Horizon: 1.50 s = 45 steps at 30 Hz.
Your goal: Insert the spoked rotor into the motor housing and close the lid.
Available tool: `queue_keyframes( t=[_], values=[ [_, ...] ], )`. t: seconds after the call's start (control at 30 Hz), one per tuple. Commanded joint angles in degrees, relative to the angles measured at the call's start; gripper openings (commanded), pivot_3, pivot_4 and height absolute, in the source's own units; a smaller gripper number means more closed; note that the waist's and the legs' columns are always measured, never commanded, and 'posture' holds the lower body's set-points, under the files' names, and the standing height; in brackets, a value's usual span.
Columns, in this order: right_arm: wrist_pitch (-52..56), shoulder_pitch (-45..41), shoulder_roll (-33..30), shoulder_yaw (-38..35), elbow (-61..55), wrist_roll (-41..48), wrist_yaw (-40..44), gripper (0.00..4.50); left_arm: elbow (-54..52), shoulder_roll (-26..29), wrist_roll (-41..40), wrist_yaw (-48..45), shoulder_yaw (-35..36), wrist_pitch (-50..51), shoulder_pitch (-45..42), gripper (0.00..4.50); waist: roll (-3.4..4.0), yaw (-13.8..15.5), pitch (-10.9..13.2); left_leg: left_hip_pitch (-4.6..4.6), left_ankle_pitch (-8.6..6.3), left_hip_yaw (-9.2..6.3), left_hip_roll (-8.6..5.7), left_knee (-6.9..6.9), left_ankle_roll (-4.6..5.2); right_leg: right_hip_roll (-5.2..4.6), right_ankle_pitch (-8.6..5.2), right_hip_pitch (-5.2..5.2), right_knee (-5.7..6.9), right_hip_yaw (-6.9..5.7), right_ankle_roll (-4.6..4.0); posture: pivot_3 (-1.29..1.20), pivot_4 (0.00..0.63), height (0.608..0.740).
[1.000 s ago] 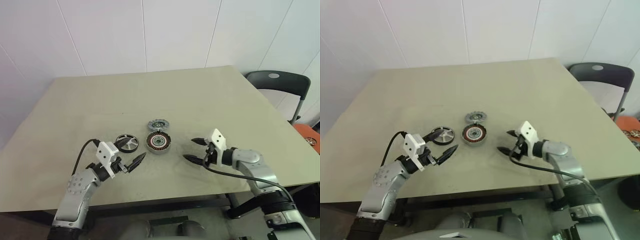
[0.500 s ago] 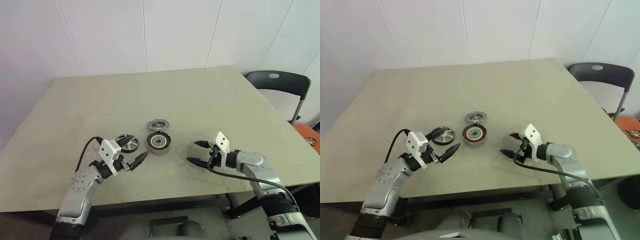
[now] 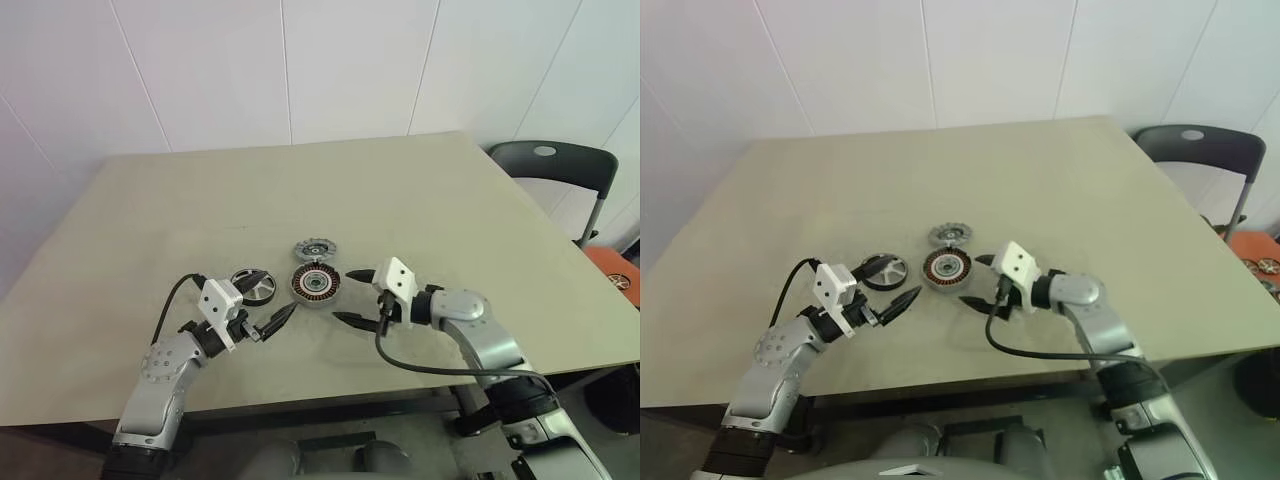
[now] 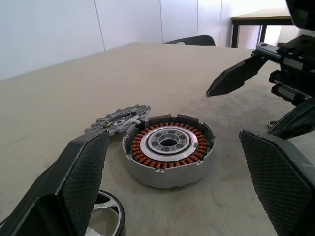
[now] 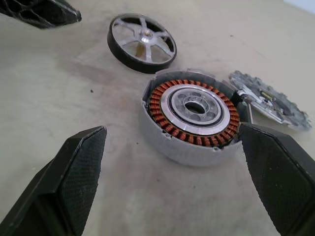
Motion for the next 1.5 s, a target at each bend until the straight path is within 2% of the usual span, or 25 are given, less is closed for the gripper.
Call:
queue_keyframes(
  t=[0.03,0.4,0.77,1.07,1.2,1.5],
  values=[
    [-1.4,-3.6,1.2,2.0,2.1,-2.7,-0.5,4.47,-0.6,-0.1,0.1,0.3,0.3,-1.3,-0.9,4.50,0.00,0.0,0.0,0.00,0.00,0.00,0.00,0.00,0.00,0.00,0.07,0.00,0.00,0.00,-0.12,0.00,0.000,0.740],
    [-4.6,-9.8,3.1,6.3,9.3,-7.2,1.4,4.47,-0.7,-0.2,0.5,1.5,0.8,-1.9,-0.5,4.50,0.00,0.0,0.0,-0.01,0.00,0.00,-0.01,0.00,0.00,0.01,0.10,-0.01,0.00,0.00,-0.11,0.00,0.000,0.740],
    [-6.5,-11.1,3.6,6.5,12.1,-8.6,1.5,0.88,-0.9,-0.5,0.8,2.5,0.8,-2.4,-0.3,4.50,-0.01,0.0,0.0,0.02,0.00,0.00,-0.01,-0.01,0.00,0.02,0.11,-0.01,0.02,0.00,-0.11,0.00,0.000,0.740],
    [-6.6,-11.2,3.5,7.2,10.5,-8.4,3.7,0.88,-0.3,-0.4,1.1,3.2,1.0,-3.0,-0.7,4.50,0.00,0.0,0.0,0.04,0.00,0.00,-0.01,0.01,-0.01,0.03,0.12,0.00,0.04,0.01,-0.11,0.00,0.000,0.740],
    [-7.0,-11.3,3.3,7.6,10.1,-8.5,5.4,0.04,0.0,-0.5,1.2,3.5,0.9,-3.3,-1.0,4.50,0.00,0.0,0.0,0.04,0.00,0.00,-0.01,0.01,-0.01,0.03,0.12,0.00,0.04,0.01,-0.11,0.00,0.000,0.740],
    [-9.2,-13.7,2.8,8.8,10.6,-10.8,6.9,0.02,0.1,-0.8,1.5,4.1,0.8,-3.5,-1.1,4.50,0.00,0.0,0.0,0.02,0.00,0.00,-0.01,0.00,-0.01,0.03,0.12,-0.02,0.03,0.01,-0.11,0.00,0.000,0.740]
  ],
)
